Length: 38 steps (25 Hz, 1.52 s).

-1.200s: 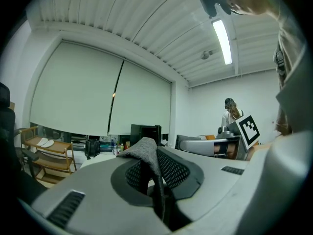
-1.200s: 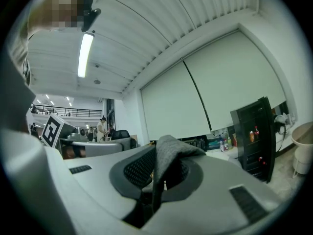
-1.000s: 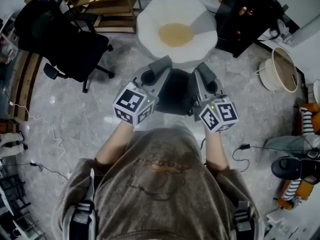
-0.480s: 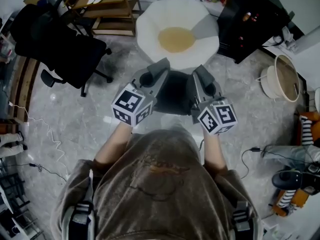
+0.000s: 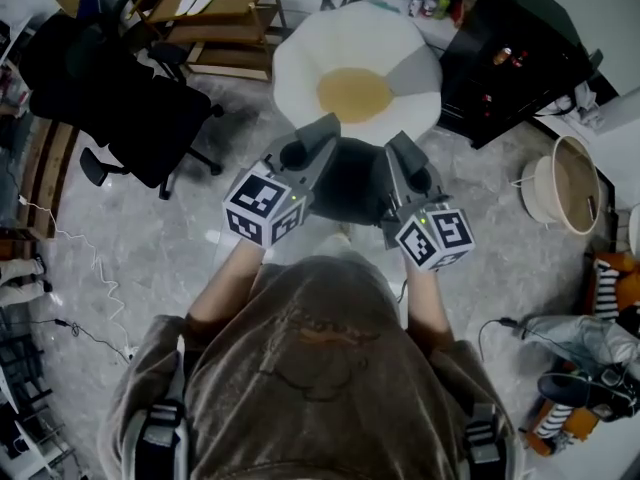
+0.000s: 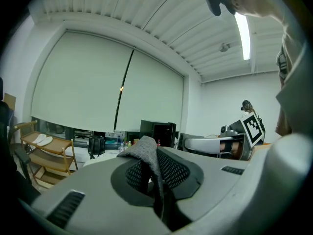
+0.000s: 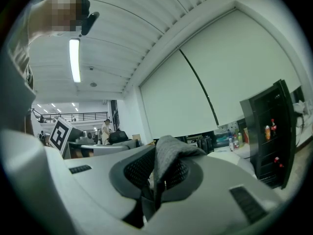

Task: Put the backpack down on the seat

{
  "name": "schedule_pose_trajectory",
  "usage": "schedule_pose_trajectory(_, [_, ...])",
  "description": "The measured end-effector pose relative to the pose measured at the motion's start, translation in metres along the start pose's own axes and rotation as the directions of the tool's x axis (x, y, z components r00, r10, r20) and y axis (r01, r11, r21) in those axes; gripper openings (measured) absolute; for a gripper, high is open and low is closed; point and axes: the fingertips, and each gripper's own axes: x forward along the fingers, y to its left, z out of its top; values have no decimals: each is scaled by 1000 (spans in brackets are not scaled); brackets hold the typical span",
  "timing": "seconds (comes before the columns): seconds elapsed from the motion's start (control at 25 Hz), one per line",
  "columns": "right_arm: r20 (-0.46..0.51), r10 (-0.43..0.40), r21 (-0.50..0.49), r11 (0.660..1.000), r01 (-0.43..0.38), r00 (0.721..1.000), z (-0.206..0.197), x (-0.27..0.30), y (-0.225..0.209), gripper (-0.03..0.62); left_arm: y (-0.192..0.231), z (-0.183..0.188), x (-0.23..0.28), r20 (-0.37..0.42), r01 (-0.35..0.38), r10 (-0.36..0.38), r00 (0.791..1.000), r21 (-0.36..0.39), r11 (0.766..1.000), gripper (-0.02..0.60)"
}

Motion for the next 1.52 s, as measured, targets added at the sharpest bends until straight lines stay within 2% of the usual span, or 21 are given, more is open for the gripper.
schedule_pose_trajectory(0.52, [-17, 88, 10, 996, -87, 996, 25, 51, -60, 26, 39, 22, 78, 0, -67, 67, 998, -29, 997, 29])
schedule_pose_trajectory(0.84, [-23, 104, 25, 994, -103, 994, 33, 76, -91, 26, 54, 28, 111, 5, -102, 102, 995, 6, 995, 29])
schedule_pose_trajectory(1.12, [-32, 109, 28, 994, -108, 994, 33, 96, -109, 26, 72, 30, 134, 5, -107, 107, 994, -8, 994, 29])
schedule_pose_trajectory(1.52, [-30, 72, 47, 996, -71, 997, 25, 136, -135, 28, 108, 23, 166, -18, -63, 63, 998, -14, 998, 29])
